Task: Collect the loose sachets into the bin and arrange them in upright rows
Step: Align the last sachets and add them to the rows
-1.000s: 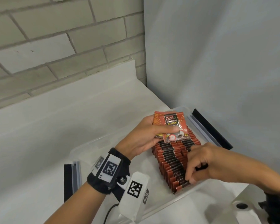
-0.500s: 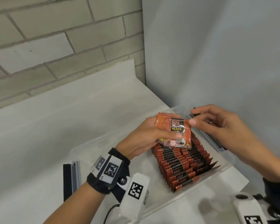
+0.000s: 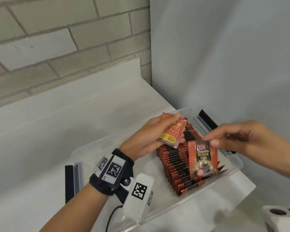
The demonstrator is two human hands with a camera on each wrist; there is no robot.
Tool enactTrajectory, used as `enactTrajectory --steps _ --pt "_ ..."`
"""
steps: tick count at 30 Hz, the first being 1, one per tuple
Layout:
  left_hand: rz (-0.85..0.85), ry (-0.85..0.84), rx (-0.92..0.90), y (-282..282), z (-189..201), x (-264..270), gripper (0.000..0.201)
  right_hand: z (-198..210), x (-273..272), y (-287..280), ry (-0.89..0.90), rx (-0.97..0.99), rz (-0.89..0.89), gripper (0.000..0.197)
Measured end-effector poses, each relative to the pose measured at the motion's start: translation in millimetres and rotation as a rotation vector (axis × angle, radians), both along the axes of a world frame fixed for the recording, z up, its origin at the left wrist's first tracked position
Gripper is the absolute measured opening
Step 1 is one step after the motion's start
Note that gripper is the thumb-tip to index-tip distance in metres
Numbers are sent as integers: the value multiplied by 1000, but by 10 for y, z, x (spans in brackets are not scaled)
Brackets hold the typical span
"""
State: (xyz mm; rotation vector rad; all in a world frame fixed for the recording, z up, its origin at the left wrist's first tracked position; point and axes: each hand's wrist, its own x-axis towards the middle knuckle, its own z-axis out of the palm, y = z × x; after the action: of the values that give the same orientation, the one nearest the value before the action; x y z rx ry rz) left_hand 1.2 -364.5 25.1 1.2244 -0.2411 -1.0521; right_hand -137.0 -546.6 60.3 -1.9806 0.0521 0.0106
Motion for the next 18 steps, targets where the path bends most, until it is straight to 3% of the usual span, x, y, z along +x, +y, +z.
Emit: enactTrajectory --steps 2,5,7,11,14,18 --pt "21 19 2 -2 -4 0 31 -53 -62 32 57 -51 109 25" --pt "35 46 2 5 -18 9 27 -92 -93 135 75 -136 192 6" --pt "40 49 7 8 -22 14 25 -102 -95 169 27 -145 133 6" --pt "42 58 5 12 -13 8 24 -99 -80 107 -121 -148 -48 27" --pt "39 64 12 6 -9 5 29 -99 -126 159 -59 -239 41 7" --pt "65 111 -2 7 -3 16 34 -187 -161 199 99 -332 253 24"
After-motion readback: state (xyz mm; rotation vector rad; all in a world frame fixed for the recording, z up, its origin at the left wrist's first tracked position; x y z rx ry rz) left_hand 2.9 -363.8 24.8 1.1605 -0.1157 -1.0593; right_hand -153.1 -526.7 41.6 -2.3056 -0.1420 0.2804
